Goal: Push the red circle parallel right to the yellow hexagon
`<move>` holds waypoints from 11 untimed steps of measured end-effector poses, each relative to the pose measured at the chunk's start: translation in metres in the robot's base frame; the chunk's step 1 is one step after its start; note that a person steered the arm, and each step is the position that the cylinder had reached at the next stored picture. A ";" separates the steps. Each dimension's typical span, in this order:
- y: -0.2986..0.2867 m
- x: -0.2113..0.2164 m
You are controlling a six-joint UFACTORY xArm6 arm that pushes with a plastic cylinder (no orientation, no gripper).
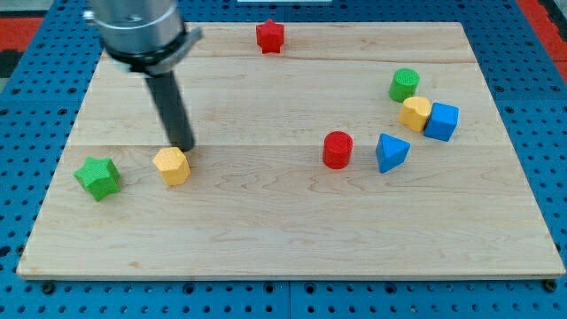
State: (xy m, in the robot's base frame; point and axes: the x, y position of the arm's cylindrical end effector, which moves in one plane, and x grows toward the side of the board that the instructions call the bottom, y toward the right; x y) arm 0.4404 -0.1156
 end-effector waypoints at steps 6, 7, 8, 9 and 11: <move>0.181 -0.031; 0.267 -0.020; 0.289 0.012; 0.309 0.025; 0.148 0.015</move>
